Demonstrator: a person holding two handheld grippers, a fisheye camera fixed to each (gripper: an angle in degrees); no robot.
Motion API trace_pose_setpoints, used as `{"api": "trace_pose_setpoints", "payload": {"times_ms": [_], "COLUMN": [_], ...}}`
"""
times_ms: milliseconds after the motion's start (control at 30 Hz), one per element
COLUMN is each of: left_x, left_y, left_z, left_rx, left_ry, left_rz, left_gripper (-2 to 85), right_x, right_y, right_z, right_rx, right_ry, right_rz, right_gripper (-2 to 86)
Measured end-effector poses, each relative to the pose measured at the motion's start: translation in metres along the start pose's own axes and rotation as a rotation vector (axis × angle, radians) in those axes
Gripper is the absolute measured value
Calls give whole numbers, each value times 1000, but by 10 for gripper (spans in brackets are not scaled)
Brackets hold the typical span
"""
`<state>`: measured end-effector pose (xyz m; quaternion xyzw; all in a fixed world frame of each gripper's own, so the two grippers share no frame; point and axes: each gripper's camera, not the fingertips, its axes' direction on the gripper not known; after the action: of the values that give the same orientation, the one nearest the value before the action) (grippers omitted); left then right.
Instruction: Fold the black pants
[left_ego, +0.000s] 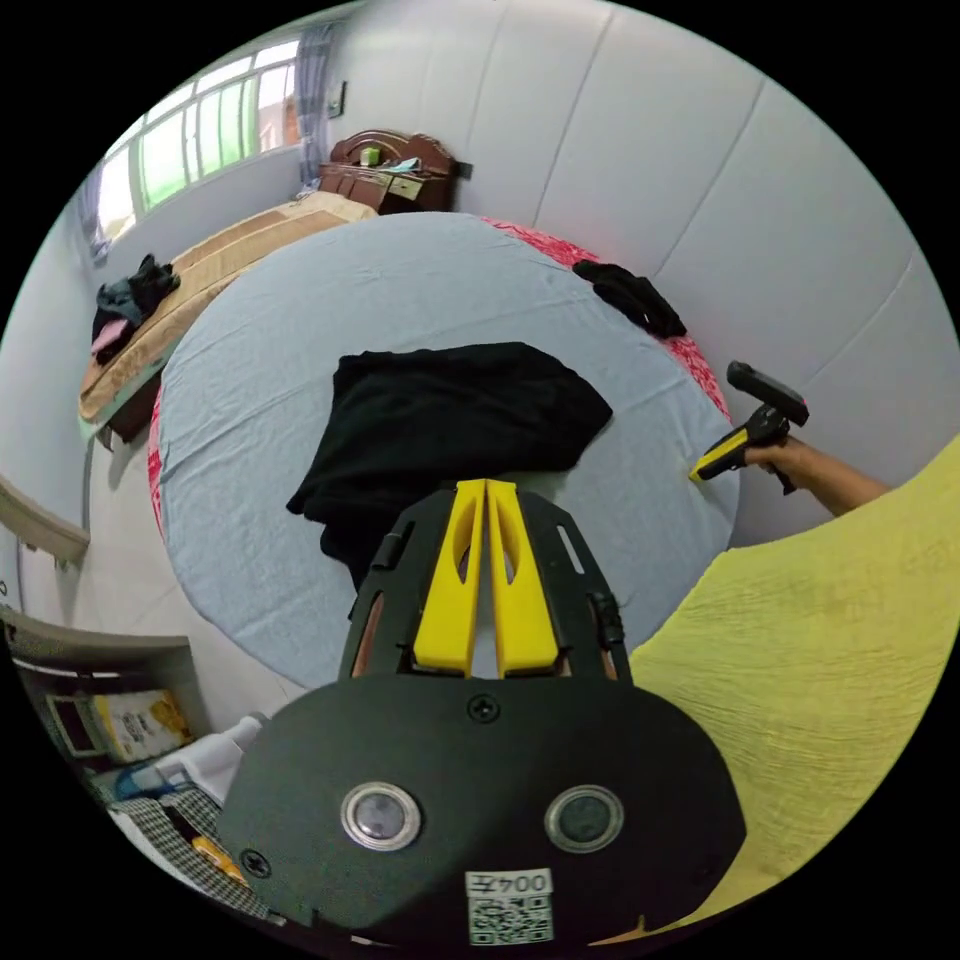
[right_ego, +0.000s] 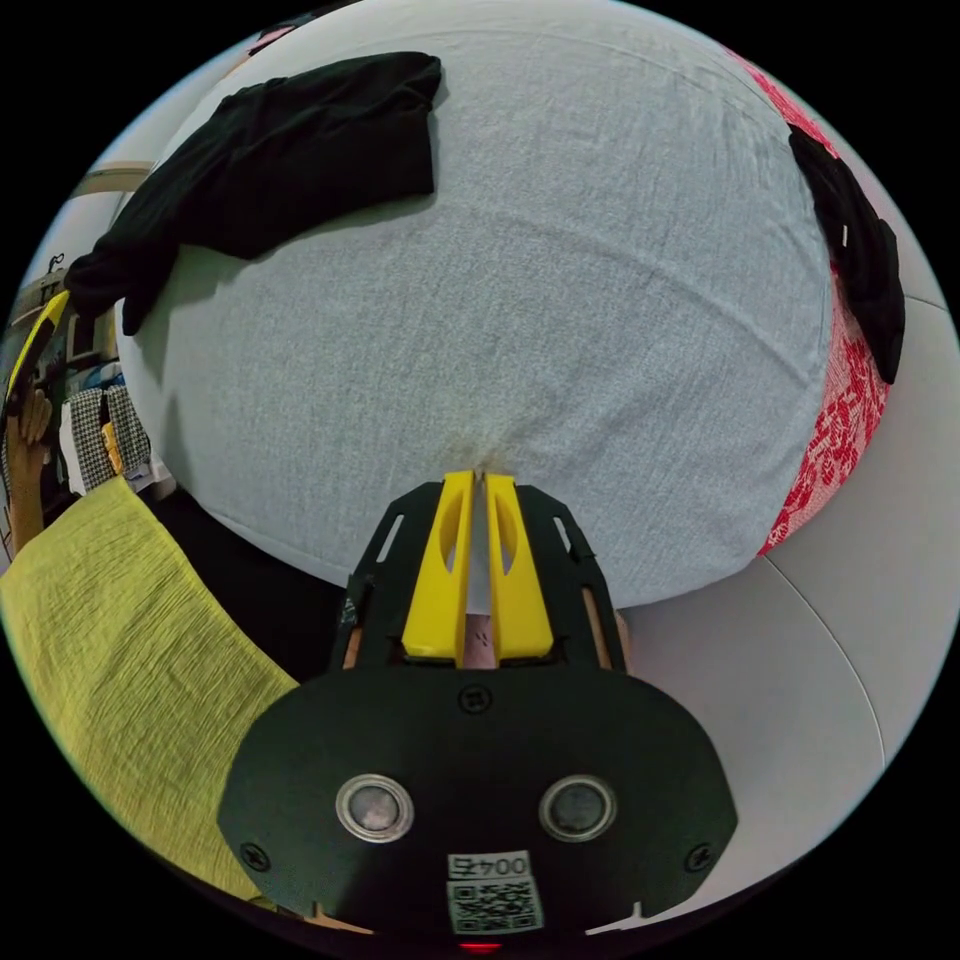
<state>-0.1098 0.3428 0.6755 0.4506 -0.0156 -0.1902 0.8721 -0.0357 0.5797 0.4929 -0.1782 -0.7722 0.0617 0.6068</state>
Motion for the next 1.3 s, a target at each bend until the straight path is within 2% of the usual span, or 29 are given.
{"api": "trace_pose_setpoints", "payload": {"times_ms": [233,300,400,533,667,733,833,900,1000,1067,1200,1300], "left_x": [26,40,66,86,94,92,79,58,25,-3,-88,-139], "left_y": [-22,-35,-47,-53,-74,-95,-150,-198,-242,-263,-281,-268], "left_z": [23,41,76,123,142,133,77,11,-41,-34,61,106], "left_rx": [-22,-75,-181,-276,-304,-338,-333,-275,-212,-224,-361,-393], "left_ry": [-44,-103,-236,-420,-536,-485,-219,164,485,479,410,370], "left_rz": [86,178,360,553,668,664,533,372,287,224,-20,-182], "left_gripper": [65,128,156,125,42,32,22,20,21,24,43,69], "right_x": [-1,0,1,-4,-11,-14,-23,-29,-39,-47,-56,-64], "right_y": [-11,-13,-17,-23,-31,-36,-44,-48,-56,-62,-72,-79], "right_z": [9,12,16,23,30,34,40,43,50,55,64,72], "right_rx": [-1,3,11,22,24,19,9,5,-1,-9,-23,-30], "right_ry": [-14,-37,-63,-71,-77,-77,-65,-54,-39,-39,-60,-78], "right_rz": [29,59,83,98,106,105,86,74,58,52,51,55], "right_gripper": [34,33,32,30,30,30,31,31,30,30,29,29]}}
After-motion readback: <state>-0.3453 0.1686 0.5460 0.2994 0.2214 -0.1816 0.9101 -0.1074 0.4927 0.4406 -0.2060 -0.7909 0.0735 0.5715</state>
